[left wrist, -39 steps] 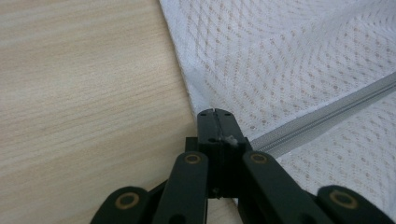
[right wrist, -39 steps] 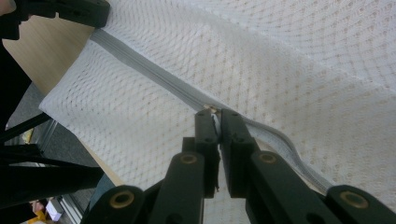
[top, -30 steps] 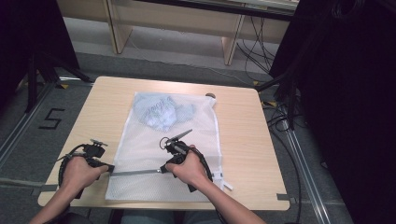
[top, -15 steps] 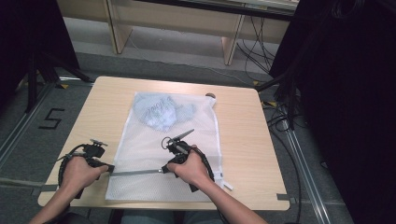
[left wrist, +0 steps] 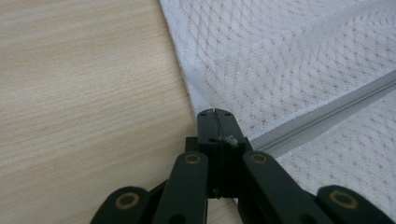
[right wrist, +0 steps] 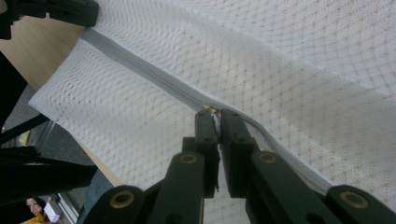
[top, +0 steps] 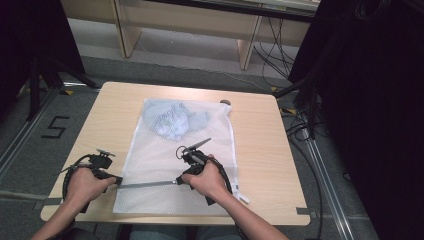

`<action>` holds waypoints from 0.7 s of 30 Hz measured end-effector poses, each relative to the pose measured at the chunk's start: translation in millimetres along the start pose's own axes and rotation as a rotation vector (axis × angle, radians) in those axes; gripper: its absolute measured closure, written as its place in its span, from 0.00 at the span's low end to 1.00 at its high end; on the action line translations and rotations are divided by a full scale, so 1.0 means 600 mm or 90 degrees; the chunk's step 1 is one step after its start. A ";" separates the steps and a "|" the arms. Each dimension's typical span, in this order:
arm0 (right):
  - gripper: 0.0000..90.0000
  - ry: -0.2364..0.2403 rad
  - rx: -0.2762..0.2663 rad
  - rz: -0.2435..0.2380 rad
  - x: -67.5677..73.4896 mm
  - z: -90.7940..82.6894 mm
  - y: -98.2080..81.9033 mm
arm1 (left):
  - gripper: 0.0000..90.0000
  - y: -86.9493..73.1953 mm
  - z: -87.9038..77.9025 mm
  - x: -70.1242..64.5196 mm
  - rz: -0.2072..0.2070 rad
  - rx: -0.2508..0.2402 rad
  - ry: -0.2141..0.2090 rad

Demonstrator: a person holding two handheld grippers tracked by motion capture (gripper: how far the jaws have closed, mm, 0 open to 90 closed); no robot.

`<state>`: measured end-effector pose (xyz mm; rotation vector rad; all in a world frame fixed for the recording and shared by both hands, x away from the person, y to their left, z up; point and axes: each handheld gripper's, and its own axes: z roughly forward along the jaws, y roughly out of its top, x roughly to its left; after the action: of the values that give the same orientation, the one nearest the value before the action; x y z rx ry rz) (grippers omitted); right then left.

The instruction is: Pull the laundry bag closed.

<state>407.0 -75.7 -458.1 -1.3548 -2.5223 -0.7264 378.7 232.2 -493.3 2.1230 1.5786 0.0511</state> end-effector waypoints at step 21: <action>0.97 -0.011 -0.006 0.008 -0.008 -0.002 -0.007 | 1.00 0.000 0.000 0.000 -0.001 0.000 0.000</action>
<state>406.5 -81.8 -460.5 -1.3842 -2.5245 -0.7294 378.7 232.2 -493.3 2.1215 1.5799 0.0502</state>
